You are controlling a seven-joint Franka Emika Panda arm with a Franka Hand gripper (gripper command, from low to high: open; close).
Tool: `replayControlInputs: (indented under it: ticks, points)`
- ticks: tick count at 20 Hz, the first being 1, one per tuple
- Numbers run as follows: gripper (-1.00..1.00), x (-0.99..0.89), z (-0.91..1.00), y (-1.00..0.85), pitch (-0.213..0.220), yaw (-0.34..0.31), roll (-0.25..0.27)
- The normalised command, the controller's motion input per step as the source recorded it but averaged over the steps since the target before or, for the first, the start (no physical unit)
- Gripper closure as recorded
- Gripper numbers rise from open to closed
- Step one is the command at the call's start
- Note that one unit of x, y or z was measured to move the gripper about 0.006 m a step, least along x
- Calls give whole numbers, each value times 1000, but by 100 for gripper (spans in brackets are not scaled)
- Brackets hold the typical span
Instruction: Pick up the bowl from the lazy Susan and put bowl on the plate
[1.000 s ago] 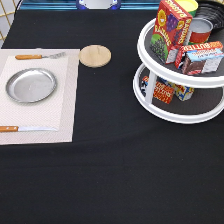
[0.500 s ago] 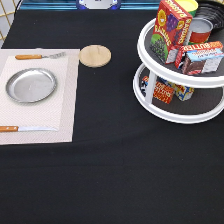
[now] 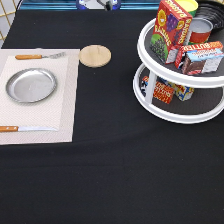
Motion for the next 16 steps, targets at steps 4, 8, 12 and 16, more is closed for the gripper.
replayControlInputs:
  ticks: [4, 8, 12, 16]
  points:
    - [-100, 322, -31, 294, -32, -25, 119]
    - [-100, 205, -69, 292, -62, -3, 108]
    - [-100, 124, -174, 153, -94, 0, 106]
    - [-100, 26, -271, 94, -138, 4, 93]
